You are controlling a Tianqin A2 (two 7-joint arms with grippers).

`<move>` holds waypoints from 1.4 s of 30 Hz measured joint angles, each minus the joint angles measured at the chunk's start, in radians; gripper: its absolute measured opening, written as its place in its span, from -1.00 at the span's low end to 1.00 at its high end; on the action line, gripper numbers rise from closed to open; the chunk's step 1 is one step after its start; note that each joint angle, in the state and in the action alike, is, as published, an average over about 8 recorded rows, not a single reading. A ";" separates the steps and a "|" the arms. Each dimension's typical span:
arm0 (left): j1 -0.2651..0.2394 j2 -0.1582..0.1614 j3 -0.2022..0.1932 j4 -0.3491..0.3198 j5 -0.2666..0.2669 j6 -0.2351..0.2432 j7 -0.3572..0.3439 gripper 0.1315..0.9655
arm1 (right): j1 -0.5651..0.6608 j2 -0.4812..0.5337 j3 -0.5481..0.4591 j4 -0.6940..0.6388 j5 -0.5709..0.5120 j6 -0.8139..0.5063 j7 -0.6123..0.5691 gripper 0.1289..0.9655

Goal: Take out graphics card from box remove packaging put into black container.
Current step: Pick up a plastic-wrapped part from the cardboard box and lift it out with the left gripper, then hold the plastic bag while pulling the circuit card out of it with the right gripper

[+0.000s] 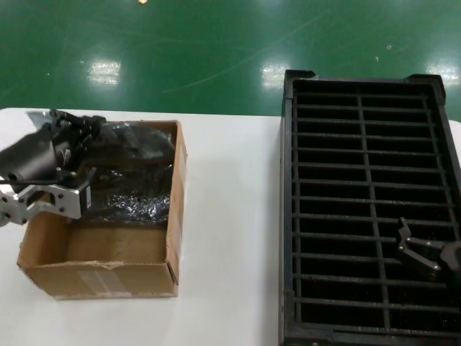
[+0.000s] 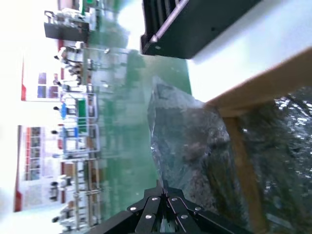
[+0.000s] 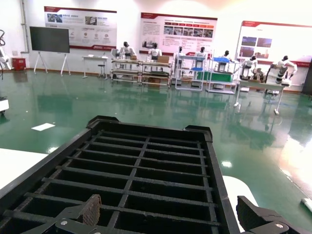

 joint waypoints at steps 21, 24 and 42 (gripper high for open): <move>0.380 -0.070 -0.155 -0.448 0.004 -0.012 -0.100 -0.98 | 0.000 0.000 0.000 0.000 0.000 0.000 0.000 1.00; 0.416 -0.075 -0.139 -0.480 -0.021 -0.020 -0.084 -0.98 | 0.000 0.000 0.000 0.000 0.000 0.000 0.000 1.00; 0.459 -0.077 -0.111 -0.528 -0.061 -0.051 -0.039 -0.98 | 0.026 -0.036 0.018 -0.001 0.007 -0.052 -0.028 1.00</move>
